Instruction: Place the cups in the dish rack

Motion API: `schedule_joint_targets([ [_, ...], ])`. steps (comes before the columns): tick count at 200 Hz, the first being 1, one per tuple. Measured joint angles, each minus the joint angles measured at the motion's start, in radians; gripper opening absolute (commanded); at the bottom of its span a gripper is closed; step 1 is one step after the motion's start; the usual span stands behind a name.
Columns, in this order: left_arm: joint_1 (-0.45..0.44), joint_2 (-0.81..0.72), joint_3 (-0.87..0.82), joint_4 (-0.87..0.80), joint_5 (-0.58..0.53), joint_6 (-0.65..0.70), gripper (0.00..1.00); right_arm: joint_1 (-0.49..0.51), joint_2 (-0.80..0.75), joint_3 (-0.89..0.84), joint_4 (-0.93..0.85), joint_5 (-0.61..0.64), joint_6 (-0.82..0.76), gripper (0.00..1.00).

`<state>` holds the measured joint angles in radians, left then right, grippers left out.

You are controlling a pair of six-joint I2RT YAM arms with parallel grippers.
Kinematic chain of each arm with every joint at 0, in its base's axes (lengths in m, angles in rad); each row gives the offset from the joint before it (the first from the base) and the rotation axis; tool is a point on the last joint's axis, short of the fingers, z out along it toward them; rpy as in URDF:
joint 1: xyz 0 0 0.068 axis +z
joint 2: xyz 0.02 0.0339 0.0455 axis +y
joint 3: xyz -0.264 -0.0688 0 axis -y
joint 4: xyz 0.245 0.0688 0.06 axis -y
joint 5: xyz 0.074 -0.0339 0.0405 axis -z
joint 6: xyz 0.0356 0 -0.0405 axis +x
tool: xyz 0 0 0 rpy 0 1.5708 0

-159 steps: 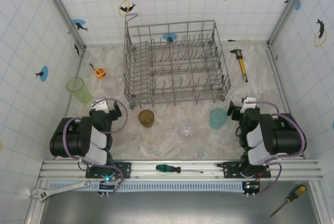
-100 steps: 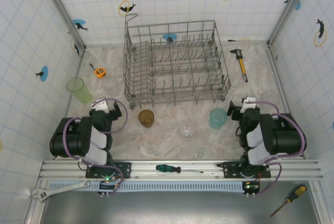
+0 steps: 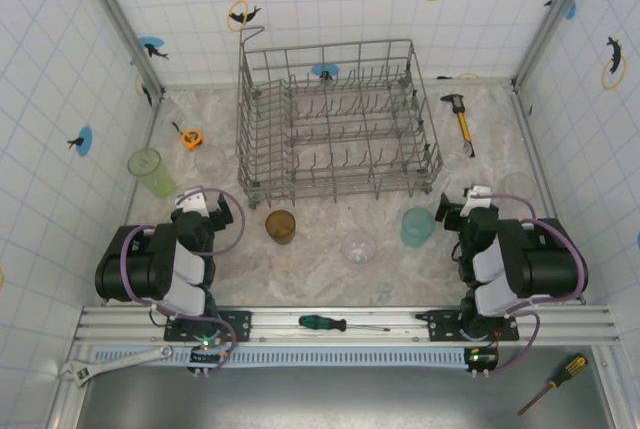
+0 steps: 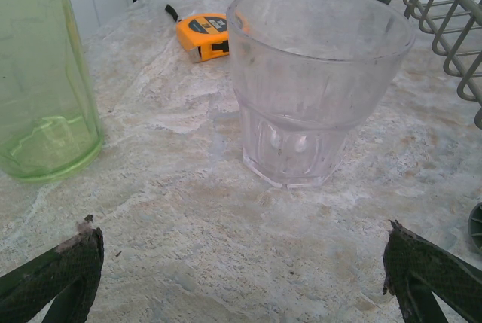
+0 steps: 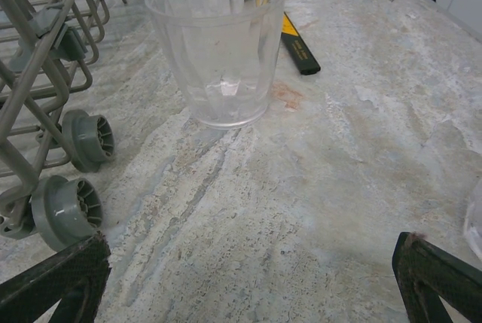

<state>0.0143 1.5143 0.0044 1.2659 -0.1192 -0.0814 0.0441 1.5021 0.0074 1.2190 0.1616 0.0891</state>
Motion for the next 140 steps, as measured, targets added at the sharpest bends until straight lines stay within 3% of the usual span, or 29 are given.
schedule_joint_targets([
  [27,-0.001,-0.006,0.001,-0.007,-0.005,0.003,0.98,0.000,-0.063,0.000,-0.037,0.018,0.001,1.00],
  [83,-0.023,-0.145,0.112,-0.232,-0.117,-0.002,0.98,0.035,-0.247,0.045,-0.241,0.131,0.040,1.00],
  [114,-0.027,-0.214,0.167,-0.355,-0.168,-0.053,0.98,0.035,-0.311,0.172,-0.429,0.204,0.143,1.00],
  [140,-0.027,-0.232,0.315,-0.540,-0.185,-0.124,0.98,0.035,-0.312,0.304,-0.591,0.256,0.237,1.00],
])
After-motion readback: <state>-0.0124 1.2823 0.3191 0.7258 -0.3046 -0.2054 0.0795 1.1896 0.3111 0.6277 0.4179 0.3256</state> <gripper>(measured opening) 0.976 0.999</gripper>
